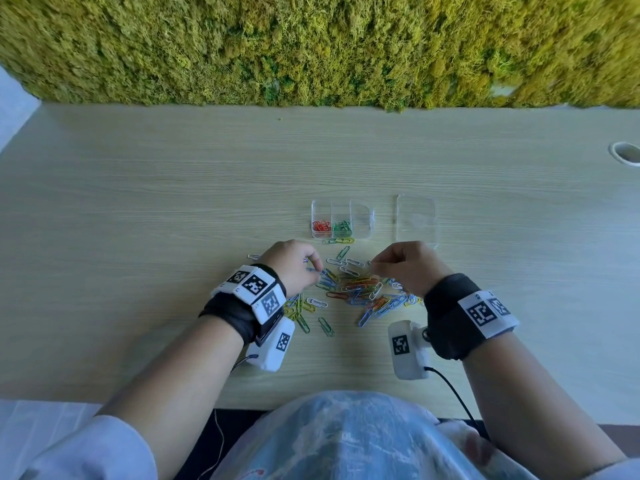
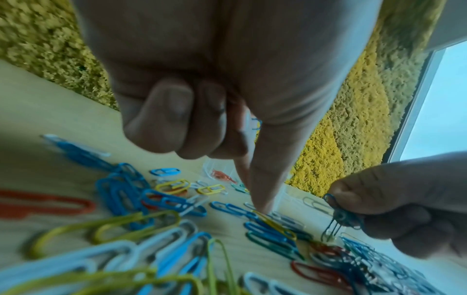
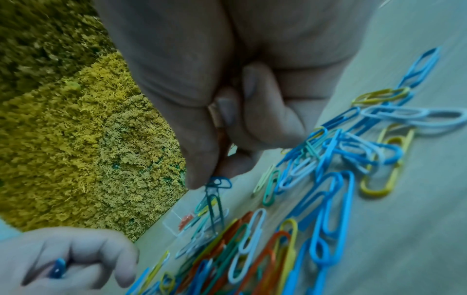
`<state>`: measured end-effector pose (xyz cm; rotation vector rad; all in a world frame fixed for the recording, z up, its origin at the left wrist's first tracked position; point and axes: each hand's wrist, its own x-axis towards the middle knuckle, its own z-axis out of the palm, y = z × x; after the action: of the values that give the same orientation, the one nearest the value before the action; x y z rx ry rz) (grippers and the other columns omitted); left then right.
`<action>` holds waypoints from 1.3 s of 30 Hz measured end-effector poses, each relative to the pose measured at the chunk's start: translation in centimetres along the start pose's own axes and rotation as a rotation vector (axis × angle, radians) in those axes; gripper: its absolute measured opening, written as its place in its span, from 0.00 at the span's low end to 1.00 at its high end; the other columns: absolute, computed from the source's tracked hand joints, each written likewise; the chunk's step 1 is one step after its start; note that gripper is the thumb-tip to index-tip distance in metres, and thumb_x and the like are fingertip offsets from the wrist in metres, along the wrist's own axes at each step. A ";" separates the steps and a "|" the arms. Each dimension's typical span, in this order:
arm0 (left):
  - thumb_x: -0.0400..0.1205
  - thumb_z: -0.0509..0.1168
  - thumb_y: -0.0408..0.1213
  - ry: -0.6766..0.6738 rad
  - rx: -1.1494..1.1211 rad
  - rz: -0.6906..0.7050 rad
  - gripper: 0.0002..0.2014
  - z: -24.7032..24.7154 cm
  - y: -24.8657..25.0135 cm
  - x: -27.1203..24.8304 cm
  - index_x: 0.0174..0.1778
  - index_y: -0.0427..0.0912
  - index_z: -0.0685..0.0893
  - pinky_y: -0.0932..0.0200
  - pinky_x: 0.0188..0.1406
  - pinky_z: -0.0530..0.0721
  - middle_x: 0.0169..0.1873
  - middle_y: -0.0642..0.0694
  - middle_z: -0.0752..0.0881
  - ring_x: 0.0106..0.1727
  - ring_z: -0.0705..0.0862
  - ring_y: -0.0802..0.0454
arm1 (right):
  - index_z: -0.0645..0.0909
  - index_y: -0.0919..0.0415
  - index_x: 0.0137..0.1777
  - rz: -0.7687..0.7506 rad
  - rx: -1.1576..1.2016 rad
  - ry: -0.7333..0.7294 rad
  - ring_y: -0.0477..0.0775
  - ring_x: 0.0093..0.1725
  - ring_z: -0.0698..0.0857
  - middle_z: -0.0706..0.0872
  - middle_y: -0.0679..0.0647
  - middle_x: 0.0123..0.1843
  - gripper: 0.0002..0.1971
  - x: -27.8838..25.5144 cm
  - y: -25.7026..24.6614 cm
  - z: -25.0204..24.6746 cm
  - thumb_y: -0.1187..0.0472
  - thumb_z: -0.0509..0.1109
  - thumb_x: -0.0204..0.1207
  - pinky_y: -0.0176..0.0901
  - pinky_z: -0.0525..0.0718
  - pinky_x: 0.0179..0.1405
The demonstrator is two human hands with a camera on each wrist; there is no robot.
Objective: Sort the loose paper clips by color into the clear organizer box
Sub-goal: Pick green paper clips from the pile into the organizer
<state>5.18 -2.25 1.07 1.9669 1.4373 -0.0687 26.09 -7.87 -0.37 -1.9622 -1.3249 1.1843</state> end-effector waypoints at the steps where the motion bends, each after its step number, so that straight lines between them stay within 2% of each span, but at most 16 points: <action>1: 0.75 0.70 0.39 0.001 0.022 0.004 0.05 0.0 0.1 0.0 0.37 0.54 0.81 0.64 0.22 0.68 0.21 0.51 0.76 0.22 0.72 0.53 | 0.86 0.64 0.42 -0.016 0.008 0.032 0.37 0.24 0.77 0.82 0.48 0.30 0.04 0.0 0.0 0.1 0.63 0.77 0.72 0.22 0.72 0.19; 3: 0.75 0.70 0.41 0.007 0.059 0.006 0.05 -0.1 0.2 0.1 0.38 0.56 0.82 0.64 0.22 0.68 0.23 0.51 0.78 0.23 0.74 0.53 | 0.87 0.65 0.43 -0.044 0.018 0.090 0.42 0.31 0.79 0.84 0.49 0.33 0.04 0.0 -0.1 0.1 0.64 0.77 0.71 0.23 0.76 0.25; 5: 0.76 0.70 0.42 0.022 0.100 -0.002 0.04 -0.1 0.2 0.1 0.40 0.57 0.82 0.64 0.25 0.72 0.25 0.55 0.79 0.26 0.76 0.54 | 0.87 0.62 0.41 -0.058 0.037 0.119 0.45 0.33 0.80 0.84 0.50 0.34 0.03 0.0 -0.2 0.1 0.63 0.77 0.71 0.30 0.78 0.31; 8: 0.75 0.70 0.43 0.035 0.177 -0.033 0.05 -0.1 0.1 0.3 0.45 0.57 0.84 0.60 0.39 0.79 0.33 0.56 0.78 0.37 0.80 0.52 | 0.85 0.59 0.39 -0.046 0.054 0.134 0.43 0.30 0.77 0.83 0.48 0.32 0.03 0.3 -0.2 0.2 0.61 0.75 0.72 0.33 0.73 0.29; 11: 0.76 0.70 0.44 0.043 0.228 -0.049 0.05 -0.2 0.2 0.4 0.45 0.57 0.85 0.54 0.46 0.83 0.34 0.54 0.77 0.39 0.78 0.49 | 0.86 0.58 0.39 -0.028 -0.021 0.166 0.44 0.29 0.76 0.80 0.46 0.29 0.02 0.7 0.1 0.0 0.61 0.75 0.72 0.35 0.73 0.30; 13: 0.76 0.70 0.43 0.050 0.254 -0.049 0.03 -0.2 0.3 0.2 0.44 0.56 0.86 0.54 0.46 0.83 0.35 0.54 0.79 0.39 0.79 0.49 | 0.87 0.58 0.42 -0.012 -0.120 0.187 0.45 0.29 0.76 0.79 0.45 0.29 0.02 1.0 0.1 -0.2 0.61 0.74 0.73 0.36 0.74 0.31; 15: 0.76 0.70 0.43 0.053 0.275 -0.042 0.01 -0.2 0.5 0.2 0.41 0.55 0.86 0.55 0.45 0.84 0.41 0.53 0.84 0.42 0.82 0.48 | 0.87 0.57 0.46 -0.017 -0.248 0.181 0.48 0.32 0.78 0.78 0.44 0.30 0.04 1.3 -0.2 -0.5 0.60 0.72 0.74 0.39 0.79 0.35; 18: 0.77 0.68 0.41 0.030 0.299 -0.037 0.04 -0.3 0.6 0.2 0.37 0.54 0.85 0.56 0.43 0.82 0.45 0.52 0.87 0.48 0.85 0.48 | 0.87 0.51 0.50 -0.081 -0.464 0.090 0.46 0.33 0.78 0.77 0.42 0.32 0.06 1.5 -1.3 -0.6 0.59 0.72 0.75 0.37 0.79 0.35; 21: 0.76 0.67 0.37 0.000 0.297 -0.032 0.07 -0.5 0.7 0.4 0.33 0.53 0.83 0.58 0.40 0.80 0.46 0.53 0.87 0.49 0.85 0.47 | 0.88 0.51 0.54 -0.149 -0.662 -0.026 0.47 0.40 0.80 0.86 0.50 0.45 0.08 1.6 -2.4 0.1 0.58 0.71 0.77 0.35 0.78 0.39; 23: 0.75 0.67 0.37 -0.025 0.298 -0.032 0.07 -0.5 0.7 0.6 0.32 0.53 0.82 0.57 0.41 0.81 0.47 0.52 0.88 0.50 0.85 0.47 | 0.88 0.54 0.53 -0.170 -0.743 -0.051 0.50 0.48 0.83 0.88 0.52 0.53 0.08 1.6 -2.9 0.5 0.59 0.68 0.78 0.35 0.77 0.41; 25: 0.75 0.68 0.38 -0.041 0.306 -0.030 0.06 -0.5 0.8 0.6 0.33 0.52 0.82 0.57 0.42 0.81 0.48 0.50 0.88 0.50 0.85 0.46 | 0.88 0.56 0.52 -0.161 -0.779 -0.064 0.52 0.53 0.84 0.87 0.52 0.55 0.09 1.7 -3.2 0.7 0.62 0.65 0.79 0.36 0.77 0.42; 29: 0.76 0.67 0.39 0.003 0.340 0.008 0.03 -0.2 0.8 0.5 0.39 0.53 0.83 0.58 0.41 0.79 0.51 0.51 0.87 0.50 0.85 0.47 | 0.87 0.60 0.51 -0.121 -0.806 -0.096 0.53 0.53 0.85 0.87 0.54 0.54 0.11 1.9 -3.4 0.8 0.63 0.62 0.79 0.38 0.78 0.39; 31: 0.76 0.66 0.39 0.017 0.352 0.026 0.05 -0.2 0.9 0.4 0.43 0.54 0.85 0.58 0.41 0.78 0.52 0.52 0.87 0.49 0.84 0.47 | 0.85 0.62 0.48 -0.106 -0.735 -0.070 0.53 0.48 0.84 0.86 0.54 0.48 0.09 1.9 -3.2 0.3 0.60 0.64 0.79 0.39 0.80 0.38; 33: 0.76 0.66 0.39 0.009 0.370 0.035 0.04 -0.3 0.9 0.3 0.42 0.54 0.85 0.58 0.40 0.77 0.50 0.52 0.87 0.47 0.83 0.48 | 0.81 0.61 0.41 -0.069 -0.509 -0.022 0.50 0.37 0.80 0.82 0.50 0.36 0.06 1.7 -2.9 -0.4 0.58 0.69 0.76 0.36 0.75 0.31; 36: 0.76 0.66 0.39 -0.028 0.396 0.043 0.04 -0.3 1.0 0.6 0.38 0.53 0.83 0.58 0.39 0.76 0.48 0.51 0.87 0.46 0.83 0.48 | 0.79 0.61 0.35 0.003 0.086 -0.055 0.49 0.27 0.72 0.77 0.52 0.29 0.06 0.8 -2.2 -1.3 0.69 0.70 0.72 0.37 0.72 0.26; 39: 0.75 0.68 0.40 -0.068 0.391 0.045 0.04 -0.3 1.2 0.9 0.35 0.53 0.80 0.57 0.39 0.76 0.46 0.52 0.86 0.47 0.84 0.47 | 0.79 0.62 0.42 0.047 0.670 -0.135 0.46 0.22 0.69 0.77 0.56 0.30 0.11 0.0 -1.3 -1.6 0.79 0.63 0.76 0.33 0.67 0.19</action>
<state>6.47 -1.53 1.54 2.2816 1.4149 -0.4203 26.78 -7.20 1.45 -1.4484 -0.7866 1.5536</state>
